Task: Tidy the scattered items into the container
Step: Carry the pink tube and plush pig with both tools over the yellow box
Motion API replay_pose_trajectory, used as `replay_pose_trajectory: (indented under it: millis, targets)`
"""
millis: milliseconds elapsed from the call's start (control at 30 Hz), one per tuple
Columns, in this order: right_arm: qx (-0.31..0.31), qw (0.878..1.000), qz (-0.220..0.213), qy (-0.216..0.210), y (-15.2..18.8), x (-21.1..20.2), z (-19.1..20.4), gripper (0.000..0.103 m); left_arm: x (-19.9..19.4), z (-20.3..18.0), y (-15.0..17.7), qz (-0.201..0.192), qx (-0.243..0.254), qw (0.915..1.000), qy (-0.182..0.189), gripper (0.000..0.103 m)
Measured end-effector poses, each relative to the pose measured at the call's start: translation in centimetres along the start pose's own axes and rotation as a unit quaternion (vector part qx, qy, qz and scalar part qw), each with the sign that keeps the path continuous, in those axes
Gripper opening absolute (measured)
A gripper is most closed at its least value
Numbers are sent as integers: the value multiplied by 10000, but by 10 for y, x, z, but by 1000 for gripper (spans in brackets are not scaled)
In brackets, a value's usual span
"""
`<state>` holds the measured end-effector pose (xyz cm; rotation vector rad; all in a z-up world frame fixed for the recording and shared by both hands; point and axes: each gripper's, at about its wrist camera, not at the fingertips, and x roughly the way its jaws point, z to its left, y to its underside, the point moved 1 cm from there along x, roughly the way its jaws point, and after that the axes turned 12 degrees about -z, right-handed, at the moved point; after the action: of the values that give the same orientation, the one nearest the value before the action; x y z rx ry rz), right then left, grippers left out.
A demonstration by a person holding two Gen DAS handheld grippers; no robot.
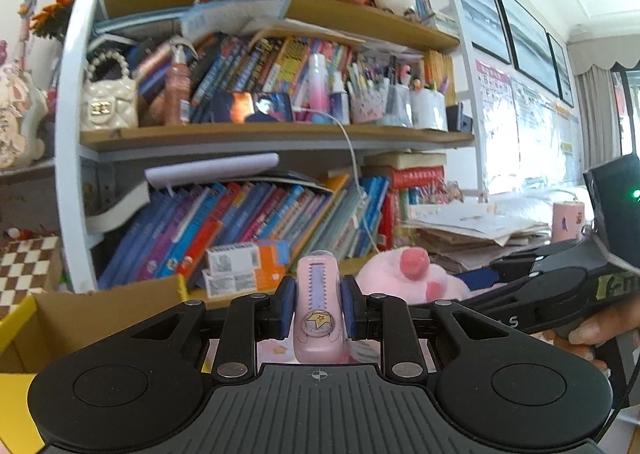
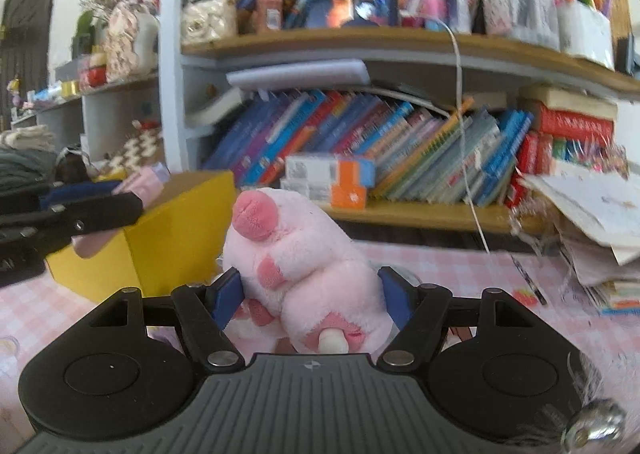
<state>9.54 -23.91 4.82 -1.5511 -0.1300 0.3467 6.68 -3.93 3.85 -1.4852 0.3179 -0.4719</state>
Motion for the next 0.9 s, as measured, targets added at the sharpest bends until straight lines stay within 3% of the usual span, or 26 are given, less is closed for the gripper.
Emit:
replay_pose_trajectory:
  millis: [333, 900]
  targets:
    - [-117, 9986, -325, -410, -31, 19, 50, 70, -19, 45, -12, -209, 27, 9988, -446, 23]
    - [-212, 9954, -448, -819, -58, 60, 120, 70, -36, 117, -18, -160, 44, 9952, -961, 23]
